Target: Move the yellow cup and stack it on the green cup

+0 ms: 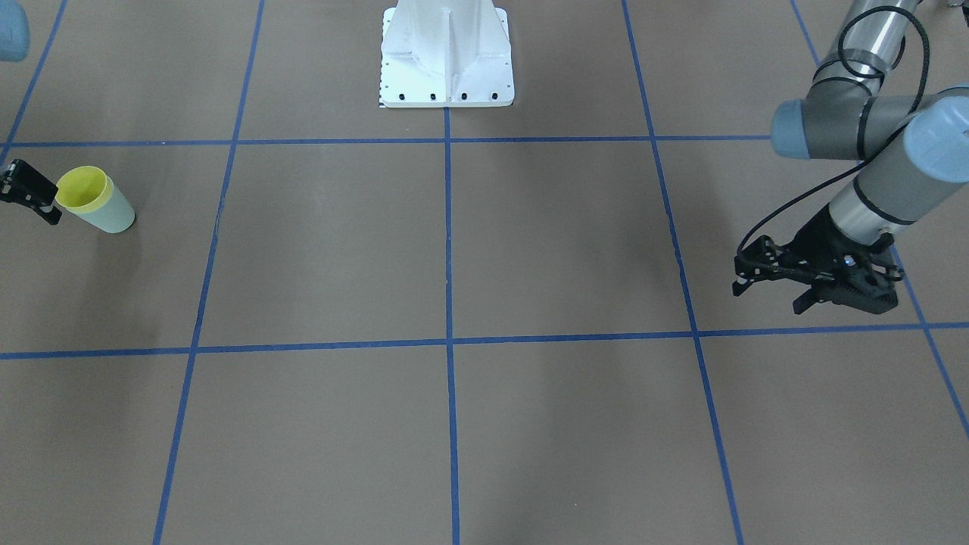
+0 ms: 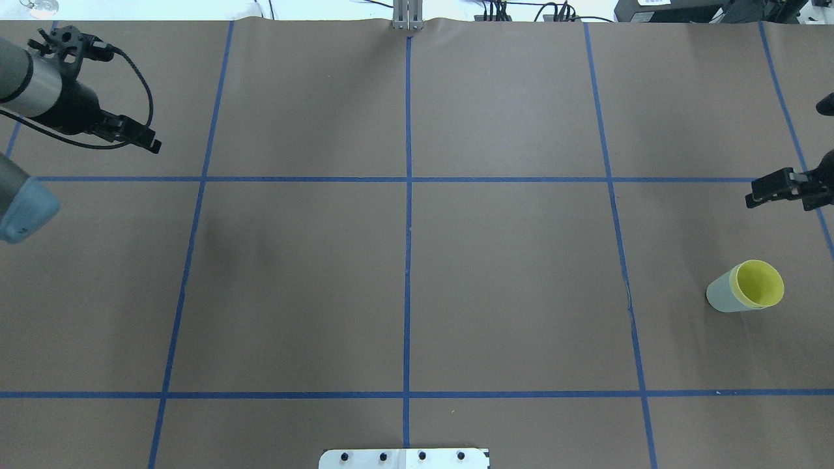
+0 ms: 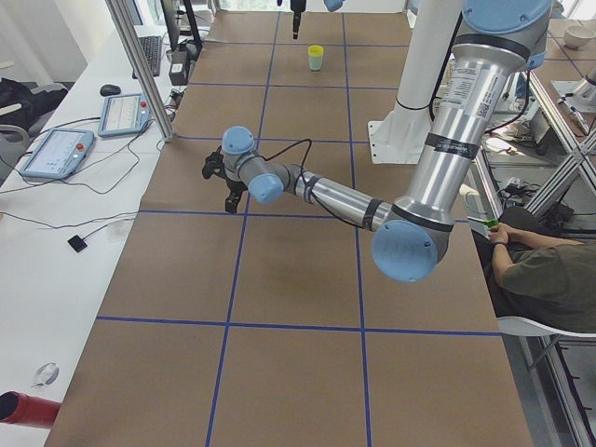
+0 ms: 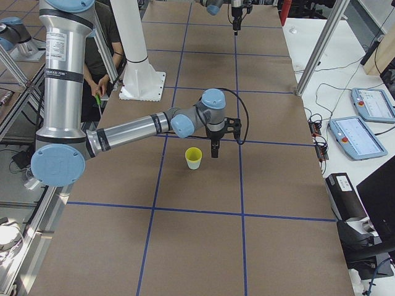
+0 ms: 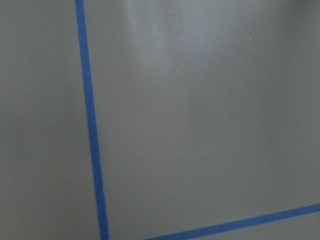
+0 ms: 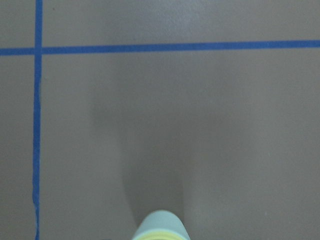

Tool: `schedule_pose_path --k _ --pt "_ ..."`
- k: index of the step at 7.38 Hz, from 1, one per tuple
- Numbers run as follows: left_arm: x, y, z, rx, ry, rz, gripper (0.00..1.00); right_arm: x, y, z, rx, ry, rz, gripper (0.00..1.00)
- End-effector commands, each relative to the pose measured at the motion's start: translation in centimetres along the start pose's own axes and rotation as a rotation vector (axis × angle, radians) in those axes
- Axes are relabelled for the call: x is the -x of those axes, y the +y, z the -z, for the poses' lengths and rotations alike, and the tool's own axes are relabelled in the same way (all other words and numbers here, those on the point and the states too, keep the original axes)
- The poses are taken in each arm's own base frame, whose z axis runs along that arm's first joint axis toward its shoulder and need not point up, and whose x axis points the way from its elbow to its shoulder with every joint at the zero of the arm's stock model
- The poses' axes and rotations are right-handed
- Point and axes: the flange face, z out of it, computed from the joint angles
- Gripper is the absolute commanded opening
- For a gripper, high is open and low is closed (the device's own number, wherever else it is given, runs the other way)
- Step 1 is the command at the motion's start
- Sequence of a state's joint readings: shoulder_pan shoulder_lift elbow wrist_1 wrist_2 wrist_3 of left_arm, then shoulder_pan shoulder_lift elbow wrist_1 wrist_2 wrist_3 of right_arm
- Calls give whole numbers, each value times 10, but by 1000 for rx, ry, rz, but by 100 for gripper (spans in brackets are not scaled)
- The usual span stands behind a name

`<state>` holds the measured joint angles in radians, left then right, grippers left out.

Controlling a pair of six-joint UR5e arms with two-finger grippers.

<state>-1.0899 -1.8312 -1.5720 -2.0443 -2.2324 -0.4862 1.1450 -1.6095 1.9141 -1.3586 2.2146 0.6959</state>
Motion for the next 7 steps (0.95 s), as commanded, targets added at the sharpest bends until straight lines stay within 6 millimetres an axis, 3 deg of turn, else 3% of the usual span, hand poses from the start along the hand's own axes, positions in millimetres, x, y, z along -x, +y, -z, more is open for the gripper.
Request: schedule_pose_path --k 1,2,3,4,5,7 --pt "137 39 21 53 -109 -56 99 5 -70 26 -1 42 35 100" --pt "178 42 47 98 -148 62 99 -6 -92 43 16 69 60 100" --pt "206 46 75 124 -105 106 99 -22 -97 49 26 83 60 100" --pt "219 58 94 111 -13 129 99 -29 -98 44 38 80 49 100" --pt "224 64 96 115 -3 140 99 -35 -99 37 51 78 39 100" --pt "242 113 97 120 -21 175 99 -37 -99 35 55 75 37 100"
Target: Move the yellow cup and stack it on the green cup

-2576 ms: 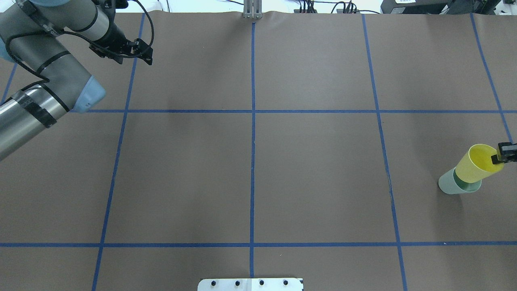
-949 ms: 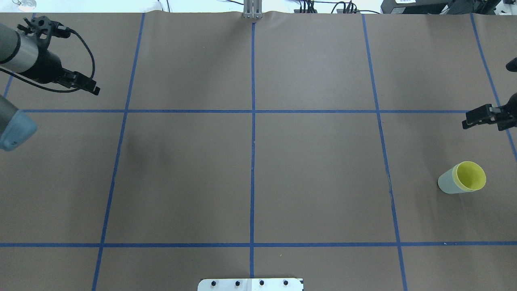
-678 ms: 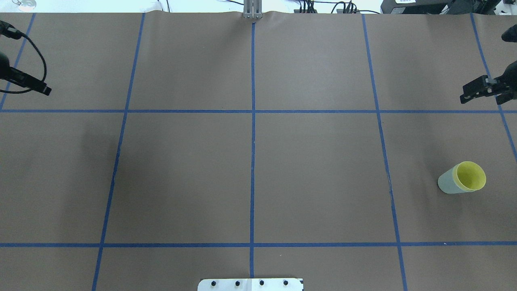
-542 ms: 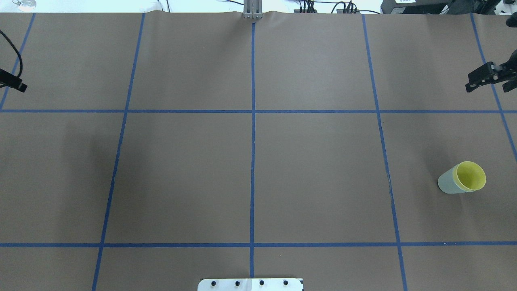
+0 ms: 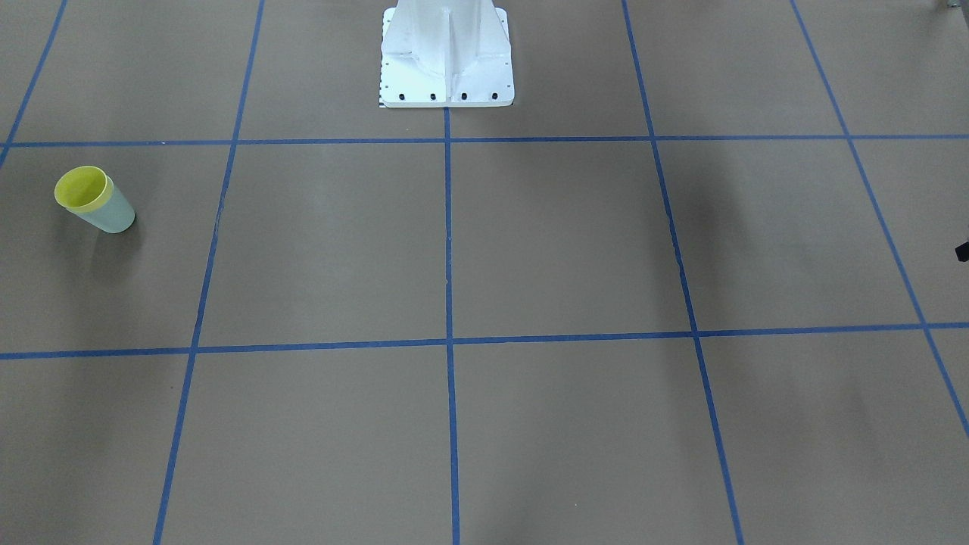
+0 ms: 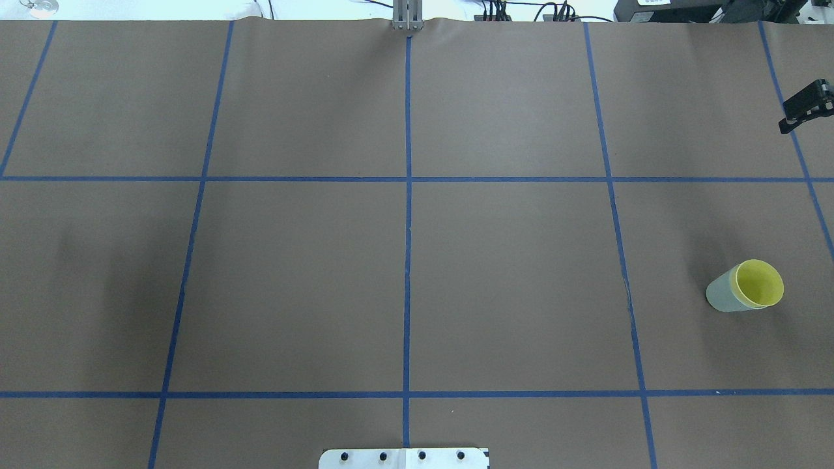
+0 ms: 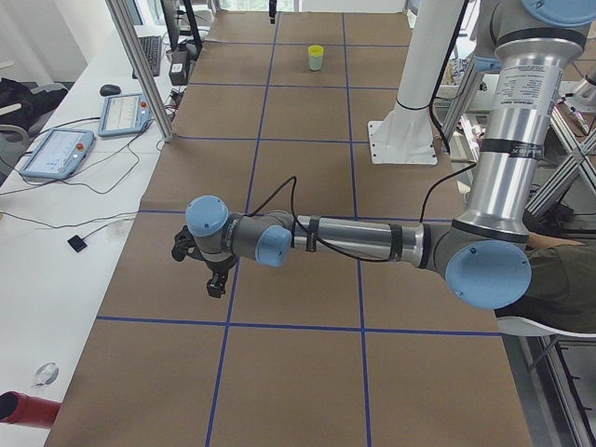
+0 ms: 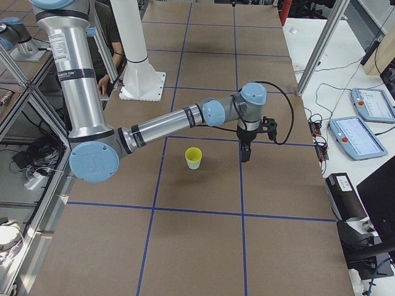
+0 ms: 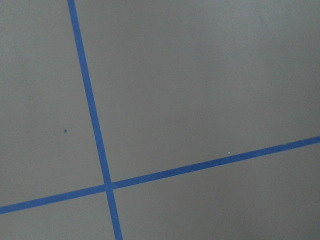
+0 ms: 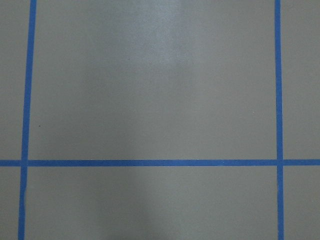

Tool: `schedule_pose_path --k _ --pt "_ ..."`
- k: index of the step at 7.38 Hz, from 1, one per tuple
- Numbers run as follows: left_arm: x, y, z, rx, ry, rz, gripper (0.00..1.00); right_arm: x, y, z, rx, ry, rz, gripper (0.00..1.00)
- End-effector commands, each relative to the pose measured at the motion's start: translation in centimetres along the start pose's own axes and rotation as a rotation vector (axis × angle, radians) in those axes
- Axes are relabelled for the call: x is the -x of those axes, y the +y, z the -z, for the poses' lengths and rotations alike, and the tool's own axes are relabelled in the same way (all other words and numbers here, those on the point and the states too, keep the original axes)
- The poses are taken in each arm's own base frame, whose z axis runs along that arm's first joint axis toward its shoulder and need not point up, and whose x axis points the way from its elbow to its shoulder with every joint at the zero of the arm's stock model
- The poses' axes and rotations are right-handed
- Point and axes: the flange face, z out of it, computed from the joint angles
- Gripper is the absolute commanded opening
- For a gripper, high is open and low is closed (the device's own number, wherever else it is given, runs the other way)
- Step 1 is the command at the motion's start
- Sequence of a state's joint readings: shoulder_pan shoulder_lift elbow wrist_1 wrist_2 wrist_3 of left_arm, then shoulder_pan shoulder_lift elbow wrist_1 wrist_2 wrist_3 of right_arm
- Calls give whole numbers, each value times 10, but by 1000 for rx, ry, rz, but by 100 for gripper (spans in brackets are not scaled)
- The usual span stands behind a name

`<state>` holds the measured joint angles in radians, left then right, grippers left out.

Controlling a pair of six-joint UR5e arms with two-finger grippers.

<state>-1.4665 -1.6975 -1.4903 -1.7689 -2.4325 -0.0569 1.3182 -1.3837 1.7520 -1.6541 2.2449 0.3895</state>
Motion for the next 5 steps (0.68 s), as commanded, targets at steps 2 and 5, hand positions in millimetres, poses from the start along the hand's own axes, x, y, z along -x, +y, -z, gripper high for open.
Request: schedule_pose_path --k 2,5 --pt "9 27 24 -40 -15 26 100 5 0 3 0 -25 9 100" --pt "34 23 10 5 -153 67 100 1 1 0 5 -17 33 100"
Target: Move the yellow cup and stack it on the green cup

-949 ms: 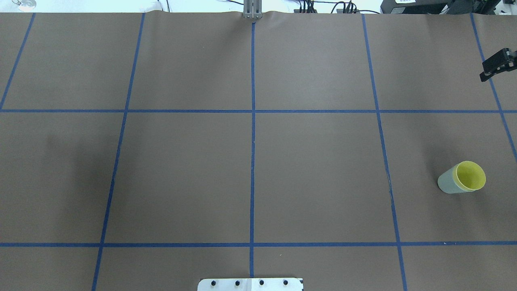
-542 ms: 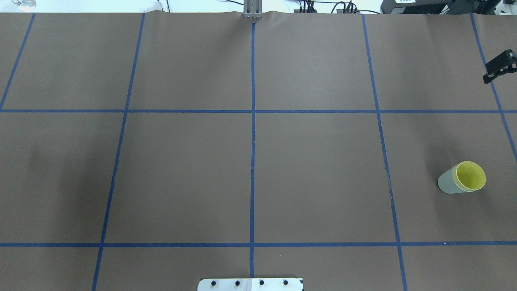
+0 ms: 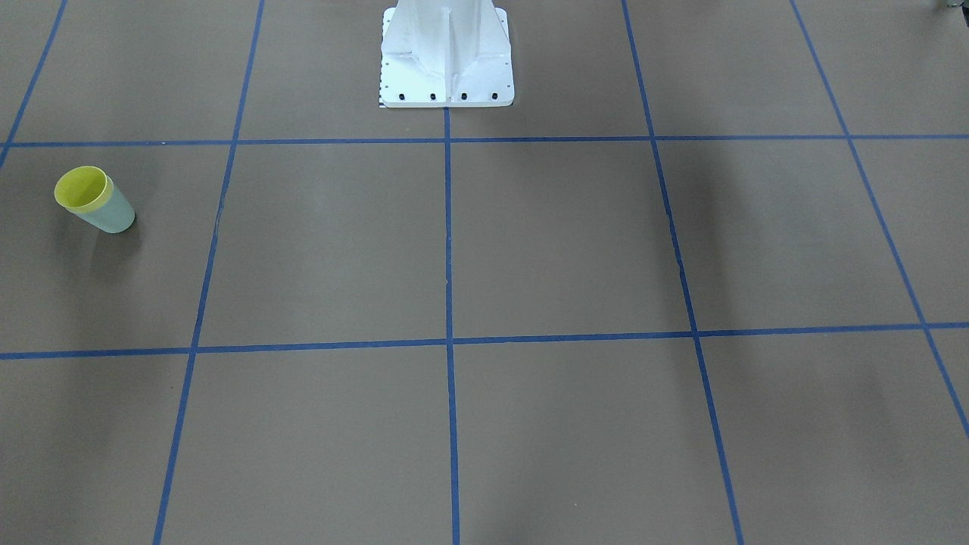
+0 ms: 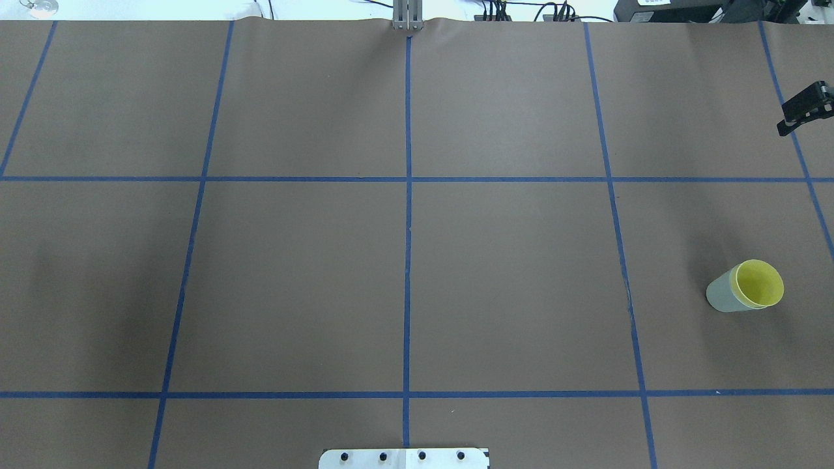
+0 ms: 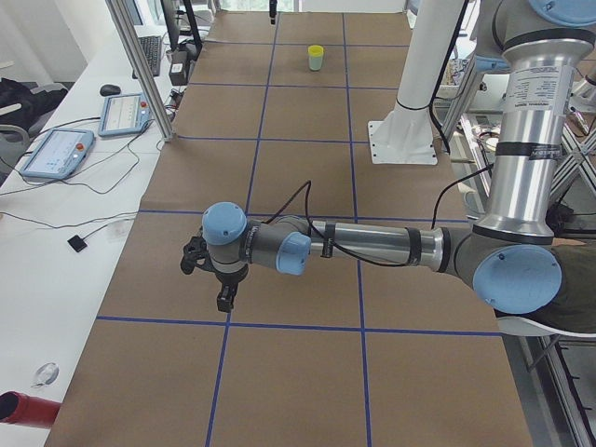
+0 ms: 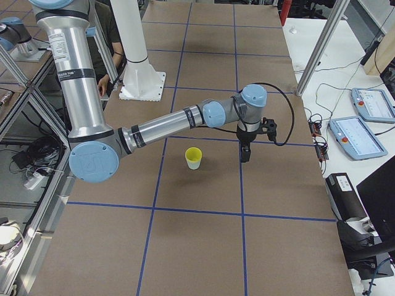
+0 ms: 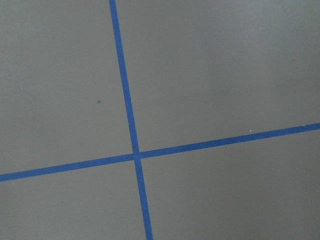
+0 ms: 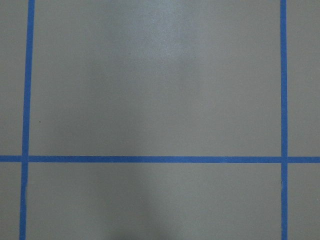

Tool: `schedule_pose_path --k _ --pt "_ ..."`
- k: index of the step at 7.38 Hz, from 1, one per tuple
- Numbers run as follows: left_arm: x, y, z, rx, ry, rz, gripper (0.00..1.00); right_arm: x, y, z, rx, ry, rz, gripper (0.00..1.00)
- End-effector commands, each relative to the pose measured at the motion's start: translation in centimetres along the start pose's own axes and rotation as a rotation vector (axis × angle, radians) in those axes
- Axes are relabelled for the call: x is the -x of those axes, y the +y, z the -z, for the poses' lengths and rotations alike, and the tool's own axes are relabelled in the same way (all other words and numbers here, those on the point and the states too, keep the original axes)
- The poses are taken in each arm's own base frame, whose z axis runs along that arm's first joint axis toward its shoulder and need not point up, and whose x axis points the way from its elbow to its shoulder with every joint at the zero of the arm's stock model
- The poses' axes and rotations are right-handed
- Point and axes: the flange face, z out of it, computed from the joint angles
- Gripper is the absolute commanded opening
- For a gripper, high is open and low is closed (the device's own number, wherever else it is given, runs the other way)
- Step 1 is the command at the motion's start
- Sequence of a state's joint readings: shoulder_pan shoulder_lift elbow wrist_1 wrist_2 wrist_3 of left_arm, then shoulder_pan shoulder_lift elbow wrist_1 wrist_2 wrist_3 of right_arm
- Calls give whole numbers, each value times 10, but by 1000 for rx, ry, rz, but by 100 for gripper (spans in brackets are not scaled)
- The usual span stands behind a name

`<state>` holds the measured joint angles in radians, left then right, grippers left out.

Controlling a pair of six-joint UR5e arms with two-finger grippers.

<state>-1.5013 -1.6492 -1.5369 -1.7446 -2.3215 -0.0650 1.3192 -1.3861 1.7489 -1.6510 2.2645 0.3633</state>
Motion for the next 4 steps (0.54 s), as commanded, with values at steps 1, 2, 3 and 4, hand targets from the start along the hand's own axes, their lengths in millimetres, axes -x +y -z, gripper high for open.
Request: schedule_pose_path --k 1,2,3,4 --pt "16 0 -14 33 -35 28 100 -1 3 1 -2 1 11 100" --pt "17 1 -16 35 -33 30 100 -4 5 -2 2 9 16 100" --pt "13 1 -14 33 -7 26 100 -5 4 -3 5 9 14 100" --pt "3 1 -11 31 69 23 100 -3 3 -2 2 6 15 100"
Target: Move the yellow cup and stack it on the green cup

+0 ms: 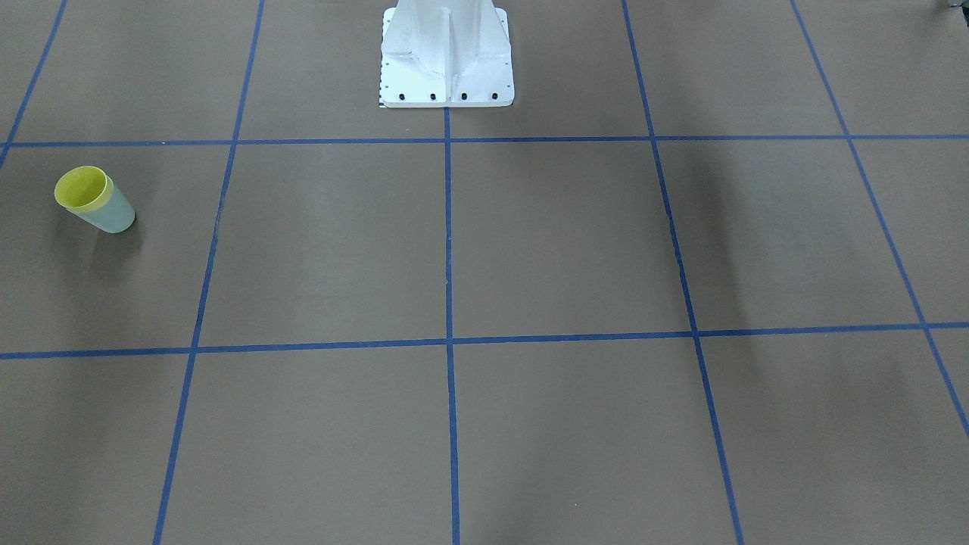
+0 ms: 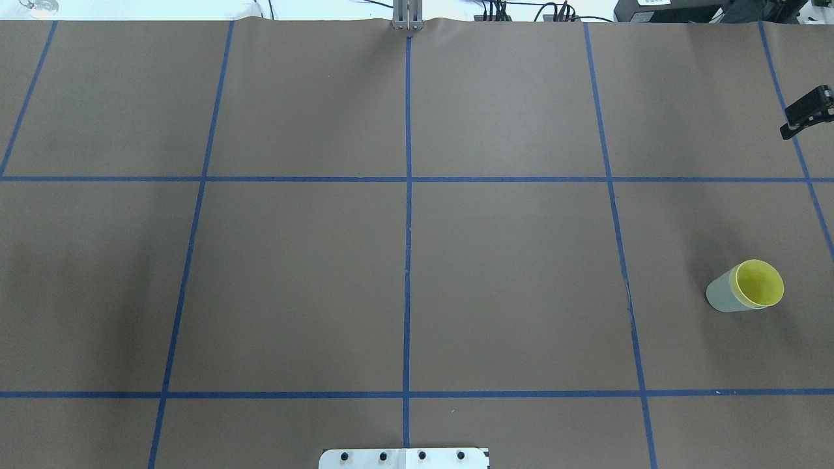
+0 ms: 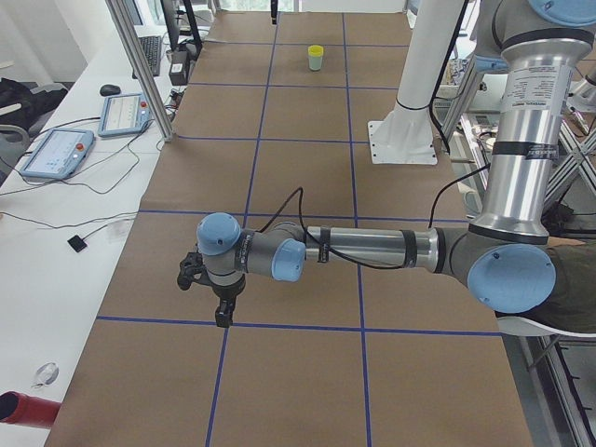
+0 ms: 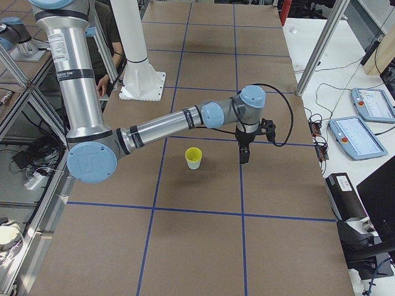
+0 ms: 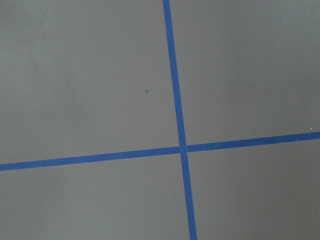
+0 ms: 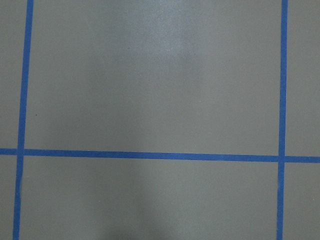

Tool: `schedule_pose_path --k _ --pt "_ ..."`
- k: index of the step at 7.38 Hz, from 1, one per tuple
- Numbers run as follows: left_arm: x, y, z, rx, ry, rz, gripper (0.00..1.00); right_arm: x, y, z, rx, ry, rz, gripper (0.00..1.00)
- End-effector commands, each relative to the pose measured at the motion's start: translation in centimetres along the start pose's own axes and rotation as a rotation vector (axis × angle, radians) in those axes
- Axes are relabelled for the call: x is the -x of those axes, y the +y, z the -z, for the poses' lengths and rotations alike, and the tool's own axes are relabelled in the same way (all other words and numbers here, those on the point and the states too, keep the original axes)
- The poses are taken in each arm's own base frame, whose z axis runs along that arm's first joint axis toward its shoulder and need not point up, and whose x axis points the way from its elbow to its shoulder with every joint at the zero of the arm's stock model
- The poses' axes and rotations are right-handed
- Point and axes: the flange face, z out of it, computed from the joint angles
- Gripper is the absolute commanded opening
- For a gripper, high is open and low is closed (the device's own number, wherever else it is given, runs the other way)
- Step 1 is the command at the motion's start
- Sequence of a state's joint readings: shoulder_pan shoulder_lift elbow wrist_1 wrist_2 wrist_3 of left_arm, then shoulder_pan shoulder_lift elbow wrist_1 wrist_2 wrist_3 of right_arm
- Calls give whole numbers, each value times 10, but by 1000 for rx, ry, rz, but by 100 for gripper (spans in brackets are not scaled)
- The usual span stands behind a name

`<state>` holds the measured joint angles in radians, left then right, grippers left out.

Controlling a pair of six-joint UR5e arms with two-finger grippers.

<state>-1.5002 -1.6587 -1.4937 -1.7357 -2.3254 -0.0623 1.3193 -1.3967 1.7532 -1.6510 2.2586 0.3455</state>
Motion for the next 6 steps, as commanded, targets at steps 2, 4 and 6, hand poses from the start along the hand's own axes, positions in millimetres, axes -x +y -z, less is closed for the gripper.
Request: schedule_pose_path --k 2,4,6 --pt "-13 1 2 6 121 0 100 -2 -1 -3 6 0 -15 100" --pt "-13 0 2 5 120 -2 100 1 -2 0 0 -4 0 100" --pt "-7 8 -3 13 119 7 100 -2 1 -3 4 2 -12 100"
